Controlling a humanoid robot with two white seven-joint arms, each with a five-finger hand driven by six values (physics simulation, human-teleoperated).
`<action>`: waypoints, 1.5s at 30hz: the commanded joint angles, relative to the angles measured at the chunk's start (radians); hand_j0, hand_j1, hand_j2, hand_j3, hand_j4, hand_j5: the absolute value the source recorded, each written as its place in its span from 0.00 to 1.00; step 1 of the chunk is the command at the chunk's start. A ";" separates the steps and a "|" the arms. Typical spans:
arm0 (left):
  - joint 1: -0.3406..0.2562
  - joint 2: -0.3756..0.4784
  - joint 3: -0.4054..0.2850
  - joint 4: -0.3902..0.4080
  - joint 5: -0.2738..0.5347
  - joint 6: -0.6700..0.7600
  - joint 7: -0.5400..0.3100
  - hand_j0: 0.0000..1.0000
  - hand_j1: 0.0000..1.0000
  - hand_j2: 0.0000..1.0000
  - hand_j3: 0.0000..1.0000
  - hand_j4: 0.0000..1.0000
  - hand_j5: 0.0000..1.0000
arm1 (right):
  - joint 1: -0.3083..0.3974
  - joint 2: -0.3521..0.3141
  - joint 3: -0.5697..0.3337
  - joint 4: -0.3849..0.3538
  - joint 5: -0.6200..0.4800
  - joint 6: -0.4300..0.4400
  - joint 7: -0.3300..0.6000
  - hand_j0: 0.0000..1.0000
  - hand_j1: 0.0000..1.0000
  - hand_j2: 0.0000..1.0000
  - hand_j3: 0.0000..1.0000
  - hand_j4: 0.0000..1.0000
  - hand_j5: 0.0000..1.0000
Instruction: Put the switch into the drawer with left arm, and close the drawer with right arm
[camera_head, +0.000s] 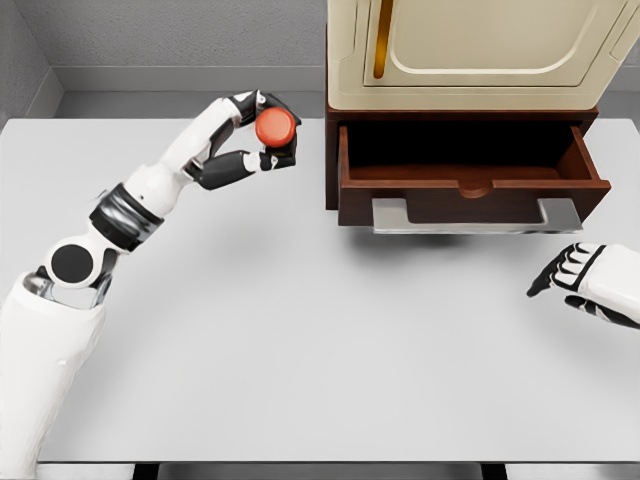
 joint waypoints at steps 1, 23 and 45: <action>0.000 -0.020 -0.007 -0.010 -0.035 0.000 0.001 0.43 0.43 0.43 0.43 0.43 0.43 | -0.002 -0.002 0.000 0.000 -0.005 -0.001 -0.001 0.64 0.64 0.64 0.64 0.64 0.64; -0.086 -0.245 -0.045 -0.030 -0.646 -0.012 0.007 0.43 0.43 0.43 0.43 0.43 0.43 | 0.000 -0.002 0.000 0.000 -0.006 -0.001 -0.002 0.64 0.64 0.64 0.64 0.64 0.64; -0.167 -0.302 -0.092 0.019 -0.890 0.088 0.007 0.43 0.43 0.43 0.43 0.43 0.43 | 0.000 -0.002 0.000 0.000 -0.006 -0.001 -0.002 0.65 0.65 0.65 0.65 0.65 0.65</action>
